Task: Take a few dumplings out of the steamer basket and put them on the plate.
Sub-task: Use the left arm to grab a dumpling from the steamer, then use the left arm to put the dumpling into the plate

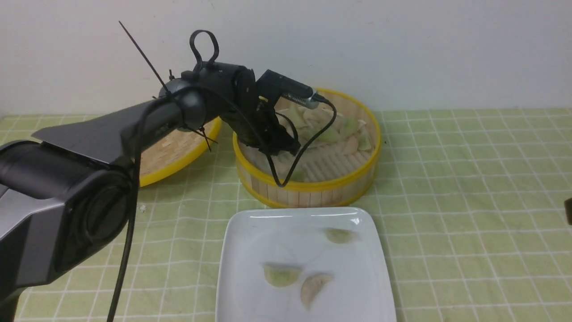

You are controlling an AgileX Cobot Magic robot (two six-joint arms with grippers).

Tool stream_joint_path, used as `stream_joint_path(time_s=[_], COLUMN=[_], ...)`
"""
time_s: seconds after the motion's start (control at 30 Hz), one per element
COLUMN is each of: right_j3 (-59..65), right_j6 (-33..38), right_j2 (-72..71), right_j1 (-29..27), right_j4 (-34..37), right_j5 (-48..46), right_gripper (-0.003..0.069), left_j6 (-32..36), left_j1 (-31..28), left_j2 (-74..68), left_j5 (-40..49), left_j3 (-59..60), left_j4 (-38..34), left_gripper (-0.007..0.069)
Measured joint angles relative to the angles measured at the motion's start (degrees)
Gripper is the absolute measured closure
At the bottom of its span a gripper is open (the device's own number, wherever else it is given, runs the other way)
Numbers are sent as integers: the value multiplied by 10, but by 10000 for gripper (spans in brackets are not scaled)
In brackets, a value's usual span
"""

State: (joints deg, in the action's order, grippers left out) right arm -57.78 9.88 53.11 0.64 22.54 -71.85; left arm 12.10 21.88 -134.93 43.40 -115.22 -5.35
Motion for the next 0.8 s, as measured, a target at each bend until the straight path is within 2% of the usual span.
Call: stream_joint_path(time_s=[0.2, 0.23, 0.27, 0.4, 0.53, 0.8], right_j3=[0, 0, 0, 0, 0, 0], right_j6=[2, 3, 5, 19, 33, 58], right_j2=[0, 0, 0, 0, -1, -1], right_j1=[0, 0, 0, 0, 0, 0], right_j4=[6, 6, 9, 16, 31, 45], right_j5=[0, 0, 0, 0, -1, -1], right_gripper=[673, 673, 673, 673, 673, 673], left_j6=[1, 1, 2, 17, 22, 21], left_j1=[-1, -1, -1, -1, 8, 95], left_j2=[73, 73, 104, 171, 211, 222], left_j5=[137, 137, 181, 261, 273, 272], left_j3=[-57, -59, -68, -75, -60, 99], left_j4=[-10, -11, -29, -92, -138, -113], left_gripper=[456, 456, 456, 456, 460, 460])
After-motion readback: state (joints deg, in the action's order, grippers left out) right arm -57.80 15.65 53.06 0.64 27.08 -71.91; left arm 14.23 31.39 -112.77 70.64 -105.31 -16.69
